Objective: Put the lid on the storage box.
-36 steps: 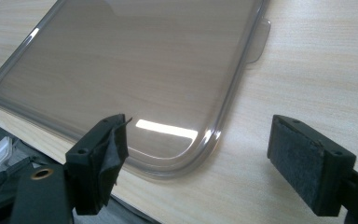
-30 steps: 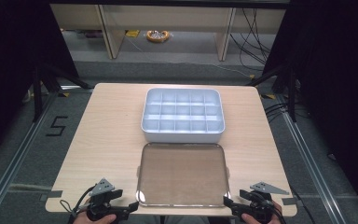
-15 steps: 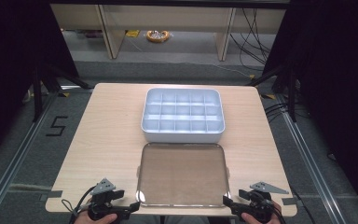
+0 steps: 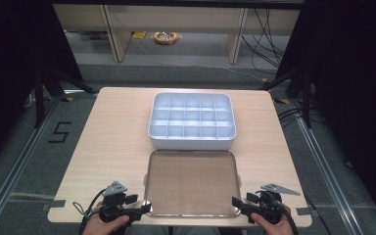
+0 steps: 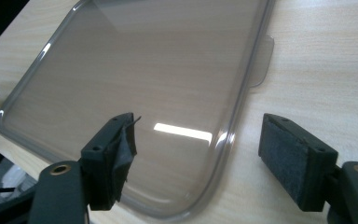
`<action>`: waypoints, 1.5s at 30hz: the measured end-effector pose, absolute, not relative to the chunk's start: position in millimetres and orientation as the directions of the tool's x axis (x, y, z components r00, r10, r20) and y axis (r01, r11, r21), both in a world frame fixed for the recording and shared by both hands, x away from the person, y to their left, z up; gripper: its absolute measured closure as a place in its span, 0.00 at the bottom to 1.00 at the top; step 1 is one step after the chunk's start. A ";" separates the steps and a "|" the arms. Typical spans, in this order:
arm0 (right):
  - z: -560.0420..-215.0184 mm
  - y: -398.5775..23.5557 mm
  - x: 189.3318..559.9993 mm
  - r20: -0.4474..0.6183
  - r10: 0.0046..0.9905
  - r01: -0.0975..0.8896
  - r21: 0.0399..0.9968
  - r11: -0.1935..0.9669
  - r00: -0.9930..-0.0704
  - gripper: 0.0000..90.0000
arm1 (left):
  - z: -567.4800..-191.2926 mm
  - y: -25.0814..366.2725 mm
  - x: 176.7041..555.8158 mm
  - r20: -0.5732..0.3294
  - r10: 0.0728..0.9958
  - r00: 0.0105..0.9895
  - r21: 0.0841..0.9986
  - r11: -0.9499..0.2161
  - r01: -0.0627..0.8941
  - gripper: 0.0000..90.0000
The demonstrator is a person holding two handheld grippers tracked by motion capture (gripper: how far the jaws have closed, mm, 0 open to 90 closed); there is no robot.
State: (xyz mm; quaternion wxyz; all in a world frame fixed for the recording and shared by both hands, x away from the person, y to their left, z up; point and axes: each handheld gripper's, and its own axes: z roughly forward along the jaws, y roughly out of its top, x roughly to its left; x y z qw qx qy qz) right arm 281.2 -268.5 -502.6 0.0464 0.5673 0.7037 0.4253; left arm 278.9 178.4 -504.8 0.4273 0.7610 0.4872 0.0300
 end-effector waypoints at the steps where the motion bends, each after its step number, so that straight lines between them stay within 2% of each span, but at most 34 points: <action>1: -503.7 -268.4 283.6 0.423 0.838 0.764 0.645 -0.010 -0.346 0.32 | -506.0 177.5 282.2 -0.373 0.773 0.513 0.681 -0.147 0.717 0.36; 2: -503.7 -268.4 283.6 0.423 0.838 0.764 0.645 -0.010 -0.346 0.32 | -506.7 177.9 285.6 -0.367 0.776 0.512 0.681 -0.151 0.717 0.36; 3: -504.5 -267.7 287.5 0.418 0.841 0.764 0.645 -0.008 -0.344 0.33 | -506.9 179.1 288.8 -0.361 0.780 0.511 0.678 -0.157 0.718 0.40; 4: -504.5 -267.7 287.5 0.418 0.841 0.764 0.645 -0.008 -0.344 0.33 | -505.9 179.0 289.4 -0.367 0.806 0.464 0.649 -0.136 0.749 0.40; 5: -504.3 -267.6 288.9 0.417 0.839 0.761 0.649 -0.006 -0.349 0.33 | -505.2 179.7 292.4 -0.364 0.805 0.468 0.637 -0.151 0.756 0.40; 6: -504.5 -267.0 291.0 0.400 0.851 0.760 0.650 -0.002 -0.340 0.33 | -507.8 178.9 297.8 -0.353 0.794 0.495 0.674 -0.151 0.723 0.42; 7: -502.9 -264.0 290.7 0.453 0.835 0.785 0.618 -0.042 -0.313 0.34 | -509.6 178.1 302.1 -0.363 0.789 0.496 0.672 -0.147 0.726 0.44; 8: -505.5 -266.5 293.8 0.426 0.838 0.766 0.643 -0.015 -0.341 0.34 | -509.9 178.5 303.9 -0.369 0.785 0.498 0.661 -0.155 0.734 0.45; 9: -504.2 -264.3 292.7 0.462 0.833 0.790 0.611 -0.049 -0.305 0.34 | -509.9 178.5 303.9 -0.369 0.785 0.498 0.661 -0.155 0.734 0.46; 11: -504.9 -264.6 294.3 0.473 0.831 0.797 0.601 -0.062 -0.292 0.34 | -512.4 173.4 306.0 -0.408 0.779 0.477 0.651 -0.117 0.750 0.48; 15: -508.8 -267.5 298.5 0.439 0.836 0.773 0.633 -0.028 -0.329 0.35 | -513.7 170.5 305.6 -0.393 0.781 0.485 0.641 -0.146 0.754 0.49; 16: -502.8 -261.8 294.1 0.523 0.819 0.833 0.543 -0.106 -0.236 0.35 | -513.1 170.8 305.6 -0.382 0.775 0.504 0.641 -0.170 0.748 0.50; 19: -510.4 -264.4 299.3 0.498 0.815 0.799 0.597 -0.075 -0.296 0.38 | -514.0 165.8 304.4 -0.386 0.777 0.498 0.653 -0.151 0.742 0.51; 20: -512.8 -264.5 300.8 0.500 0.810 0.791 0.607 -0.076 -0.305 0.38 | -512.7 166.0 302.0 -0.382 0.796 0.470 0.626 -0.152 0.765 0.51; 21: -512.9 -264.1 300.5 0.513 0.807 0.796 0.599 -0.093 -0.292 0.38 | -513.6 167.7 304.3 -0.366 0.772 0.520 0.652 -0.186 0.735 0.51; 22: -511.8 -263.5 298.9 0.545 0.800 0.812 0.569 -0.134 -0.250 0.38 | -513.5 167.6 303.9 -0.369 0.775 0.513 0.650 -0.180 0.738 0.51; 24: -510.3 -263.6 297.4 0.580 0.784 0.823 0.543 -0.167 -0.223 0.38 | -514.3 166.7 303.3 -0.368 0.779 0.507 0.656 -0.169 0.736 0.52; 26: -512.2 -267.2 296.0 0.632 0.756 0.830 0.505 -0.237 -0.169 0.42 | -513.5 166.3 301.7 -0.355 0.780 0.515 0.658 -0.183 0.731 0.53; 27: -512.2 -267.2 296.0 0.632 0.756 0.830 0.505 -0.237 -0.169 0.42 | -513.6 166.5 301.5 -0.336 0.781 0.526 0.659 -0.204 0.724 0.53; 29: -514.0 -271.4 293.9 0.664 0.734 0.830 0.485 -0.276 -0.145 0.49 | -513.3 166.3 300.3 -0.320 0.779 0.539 0.664 -0.222 0.714 0.54; 31: -515.2 -273.2 293.2 0.658 0.737 0.825 0.497 -0.268 -0.157 0.50 | -513.4 166.4 300.1 -0.318 0.779 0.541 0.665 -0.223 0.713 0.54; 36: -514.8 -276.2 286.7 0.687 0.717 0.846 0.447 -0.291 -0.116 0.59 | -514.2 167.7 299.3 -0.323 0.779 0.537 0.667 -0.215 0.714 0.54; 37: -516.6 -277.2 285.7 0.699 0.704 0.843 0.448 -0.298 -0.123 0.62 | -514.2 166.8 298.6 -0.338 0.776 0.533 0.671 -0.199 0.714 0.53; 38: -519.1 -278.6 286.2 0.686 0.711 0.837 0.472 -0.277 -0.152 0.63 | -513.7 169.5 299.0 -0.327 0.764 0.556 0.665 -0.232 0.710 0.53; 39: -516.5 -279.3 282.8 0.701 0.702 0.857 0.435 -0.277 -0.129 0.65 | -514.1 169.8 298.3 -0.332 0.764 0.553 0.668 -0.223 0.710 0.52; 40: -516.5 -279.3 282.8 0.701 0.702 0.857 0.435 -0.277 -0.129 0.65 | -514.7 168.5 297.4 -0.347 0.768 0.538 0.673 -0.195 0.713 0.52; 41: -518.6 -280.5 283.2 0.695 0.703 0.852 0.451 -0.265 -0.149 0.66 | -514.1 171.5 296.8 -0.335 0.765 0.550 0.665 -0.221 0.714 0.52; 42: -518.4 -280.5 281.4 0.715 0.689 0.858 0.423 -0.291 -0.119 0.66 | -514.2 172.4 296.7 -0.333 0.766 0.550 0.668 -0.221 0.711 0.52; 45: -519.4 -282.2 280.8 0.729 0.673 0.863 0.414 -0.291 -0.123 0.68 | -515.1 172.1 296.9 -0.336 0.774 0.537 0.667 -0.207 0.716 0.52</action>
